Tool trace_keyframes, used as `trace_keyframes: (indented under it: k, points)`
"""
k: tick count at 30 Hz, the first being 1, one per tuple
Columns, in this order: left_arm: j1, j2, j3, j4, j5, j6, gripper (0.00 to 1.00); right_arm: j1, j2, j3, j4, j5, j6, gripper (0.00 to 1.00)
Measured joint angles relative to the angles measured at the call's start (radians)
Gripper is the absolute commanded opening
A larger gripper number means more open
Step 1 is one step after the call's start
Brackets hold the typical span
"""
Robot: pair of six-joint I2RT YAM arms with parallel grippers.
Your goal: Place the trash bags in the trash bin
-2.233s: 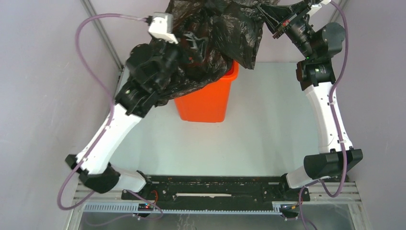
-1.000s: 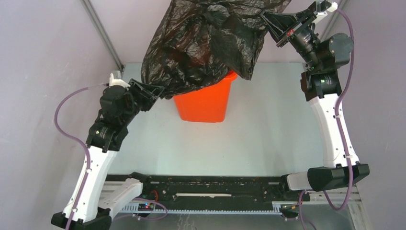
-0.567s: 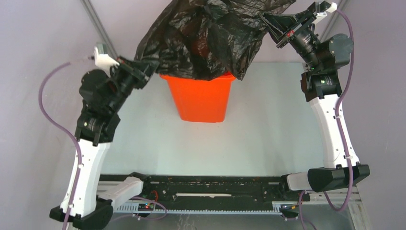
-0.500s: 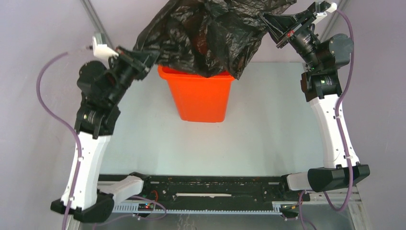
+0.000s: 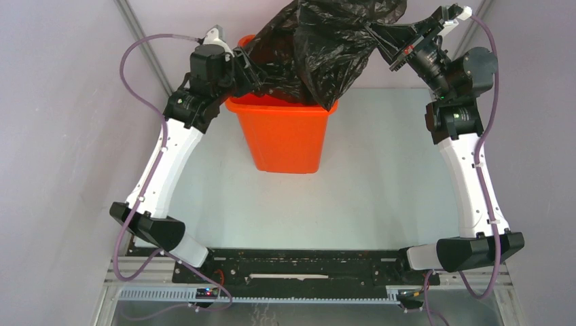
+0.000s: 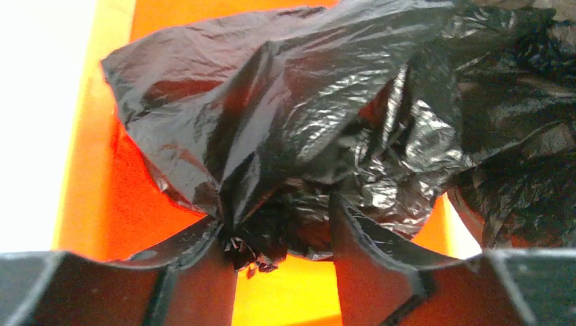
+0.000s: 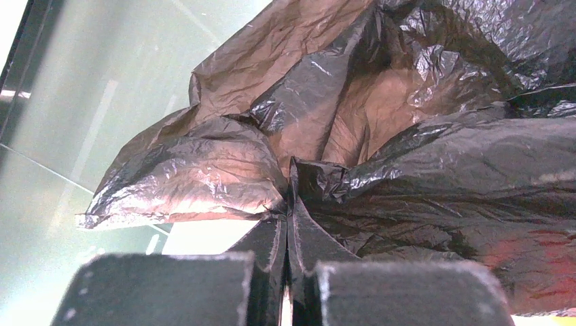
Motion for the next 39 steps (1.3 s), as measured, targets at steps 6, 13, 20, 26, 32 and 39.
trace_keyframes:
  k: [6, 13, 20, 26, 32, 39]
  points:
    - [0.0, -0.045, 0.013, -0.035, 0.001, 0.116, 0.8, -0.001, 0.009, 0.002, -0.003, -0.007, 0.0, 0.0]
    - [-0.001, -0.309, -0.127, 0.035, 0.062, 0.203, 0.86, -0.018, 0.03, 0.025, -0.006, -0.016, 0.001, 0.0]
    - [0.018, -0.38, -0.121, 0.101, 0.025, 0.267, 0.8, -0.02, 0.041, 0.071, -0.04, -0.018, -0.005, 0.0]
    - [0.024, -0.119, 0.119, 0.201, 0.076, 0.254, 0.75, 0.007, 0.042, 0.074, -0.083, -0.027, -0.027, 0.0]
    - [-0.019, 0.14, 0.167, 0.219, 0.106, 0.223, 0.74, 0.037, 0.042, 0.074, -0.112, -0.037, -0.048, 0.0]
    - [-0.03, 0.286, 0.149, 0.075, 0.104, 0.125, 0.73, 0.05, 0.042, 0.101, -0.137, -0.048, -0.068, 0.0]
